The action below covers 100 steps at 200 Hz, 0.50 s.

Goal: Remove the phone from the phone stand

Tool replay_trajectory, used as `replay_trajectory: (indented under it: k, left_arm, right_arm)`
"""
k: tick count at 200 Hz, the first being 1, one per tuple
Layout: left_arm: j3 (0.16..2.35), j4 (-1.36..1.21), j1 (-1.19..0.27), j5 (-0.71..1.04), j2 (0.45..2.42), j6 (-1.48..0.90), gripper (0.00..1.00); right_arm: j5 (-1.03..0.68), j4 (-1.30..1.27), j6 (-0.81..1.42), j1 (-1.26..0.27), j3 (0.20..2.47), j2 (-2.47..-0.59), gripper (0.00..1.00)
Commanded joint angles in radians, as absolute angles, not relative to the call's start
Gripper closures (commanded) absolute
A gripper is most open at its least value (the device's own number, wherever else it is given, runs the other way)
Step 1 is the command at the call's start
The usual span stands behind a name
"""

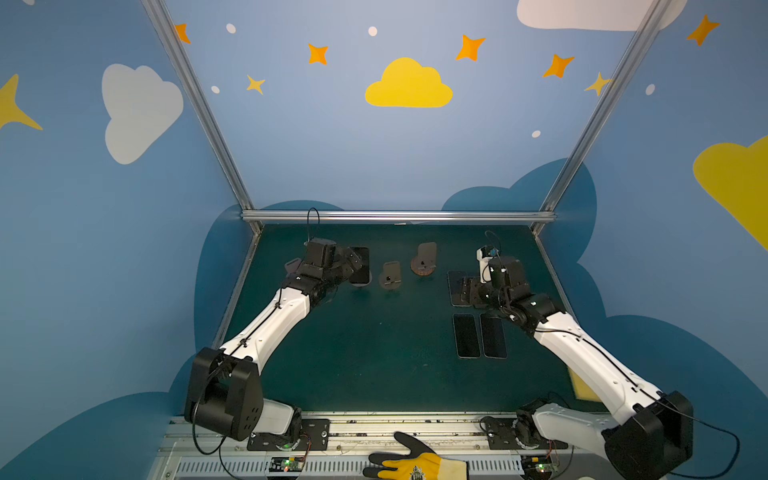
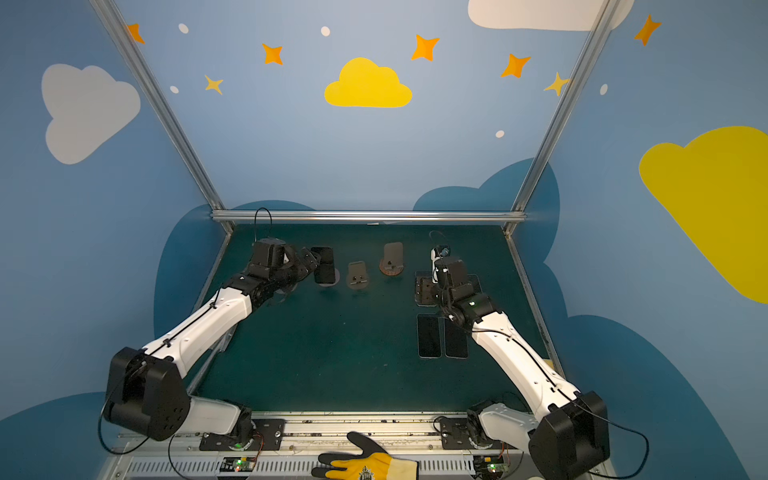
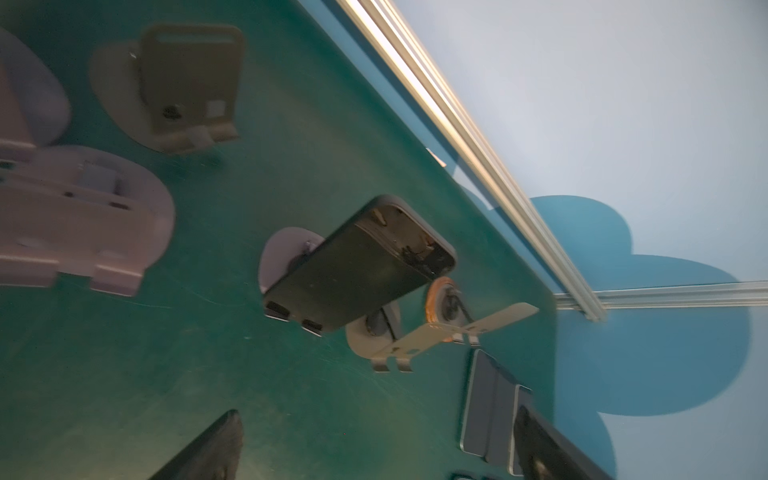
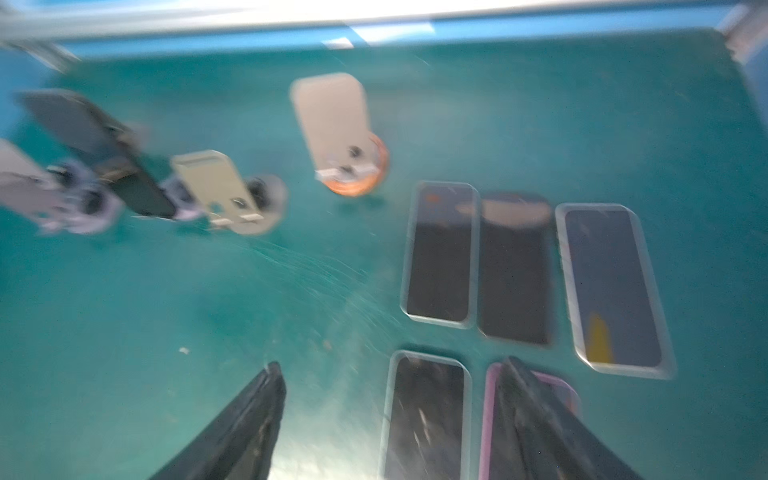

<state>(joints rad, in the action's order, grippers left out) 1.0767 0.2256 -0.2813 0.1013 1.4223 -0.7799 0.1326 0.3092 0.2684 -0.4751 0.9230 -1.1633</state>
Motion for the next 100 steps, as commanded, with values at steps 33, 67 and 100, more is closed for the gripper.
replay_trajectory:
  k: [33, 67, 100]
  left_arm:
    - [1.115, 0.261, -0.279, 0.075, 1.417, -0.709, 0.00]
    - [1.115, 0.261, -0.281, 0.061, 1.420, -0.706, 0.00]
    - [1.108, 0.233, -0.281, 0.076, 1.422, -0.691, 0.00]
  right_arm:
    - [0.042, 0.023, 0.205, -0.519, 0.868, -1.140, 0.19]
    - [0.004, -0.099, 0.168, -0.554, 0.750, -1.085, 0.19]
    - [0.067, -0.159, 0.134, -0.583, 0.688, -1.054, 0.20]
